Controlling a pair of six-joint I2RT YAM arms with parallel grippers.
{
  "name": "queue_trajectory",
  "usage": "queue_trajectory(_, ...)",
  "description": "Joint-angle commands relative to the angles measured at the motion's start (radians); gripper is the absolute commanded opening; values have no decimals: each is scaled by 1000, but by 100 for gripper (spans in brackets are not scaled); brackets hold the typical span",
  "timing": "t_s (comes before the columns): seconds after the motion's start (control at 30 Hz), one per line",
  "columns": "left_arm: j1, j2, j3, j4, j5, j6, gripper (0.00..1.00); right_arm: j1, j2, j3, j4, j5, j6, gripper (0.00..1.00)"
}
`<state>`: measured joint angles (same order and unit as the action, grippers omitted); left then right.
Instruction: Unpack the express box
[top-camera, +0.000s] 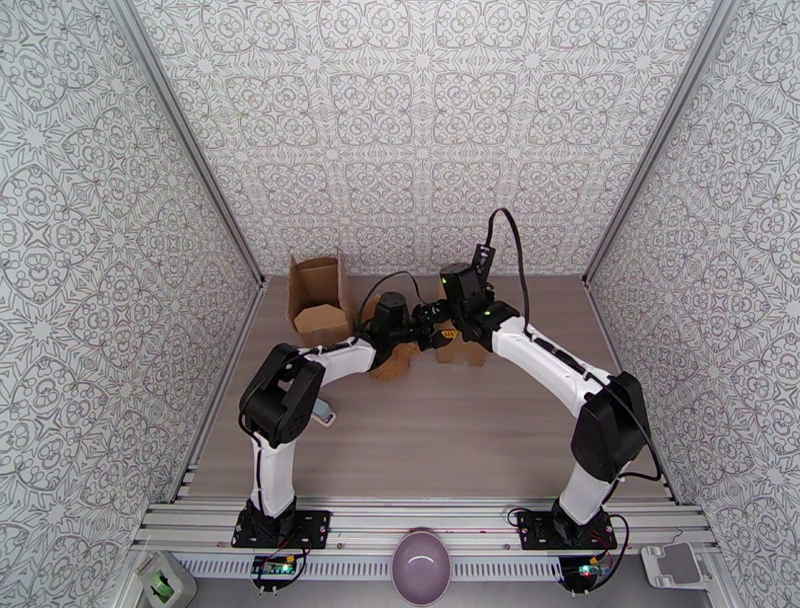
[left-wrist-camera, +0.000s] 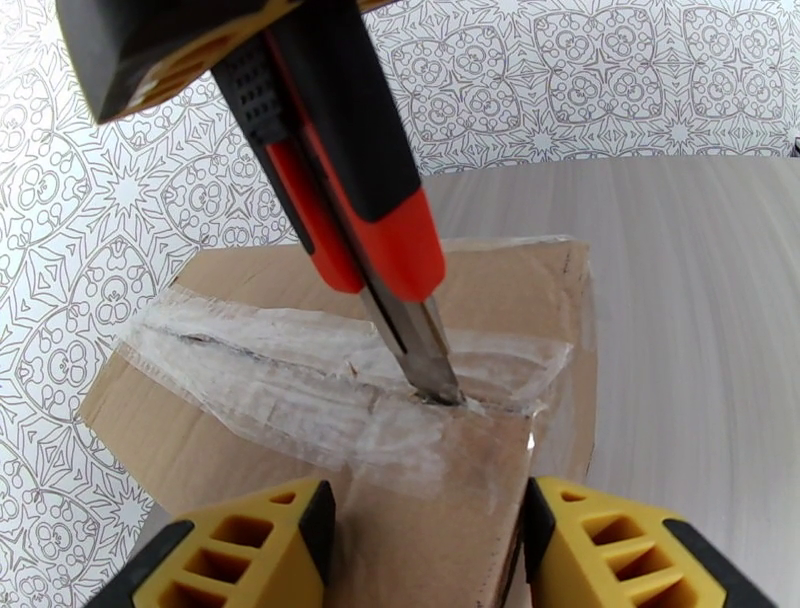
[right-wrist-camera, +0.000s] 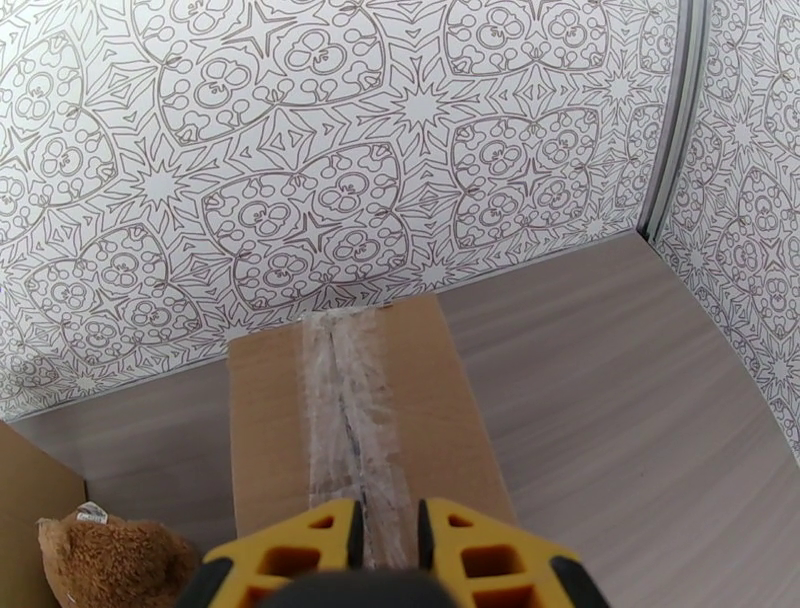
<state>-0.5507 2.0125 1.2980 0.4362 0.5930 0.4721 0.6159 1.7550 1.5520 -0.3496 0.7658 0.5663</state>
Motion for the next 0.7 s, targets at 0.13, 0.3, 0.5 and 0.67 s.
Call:
queue_trajectory(0.13,9,70,68,-145,-283,-145,53,123,-47,-48,-175,-206,-18,0)
queue_trajectory(0.3,12,72,66,-140,-272,-148,53,125,-67,-68,-163,-210,-19,0)
queue_trajectory(0.5,11,71,59,-138,-268,-145,53,125,-98,-108,-102,-217,-76,0)
queue_trajectory(0.67,14,75,63,-140,-259,-147,53,125,-129,-158,-34,-256,-126,0)
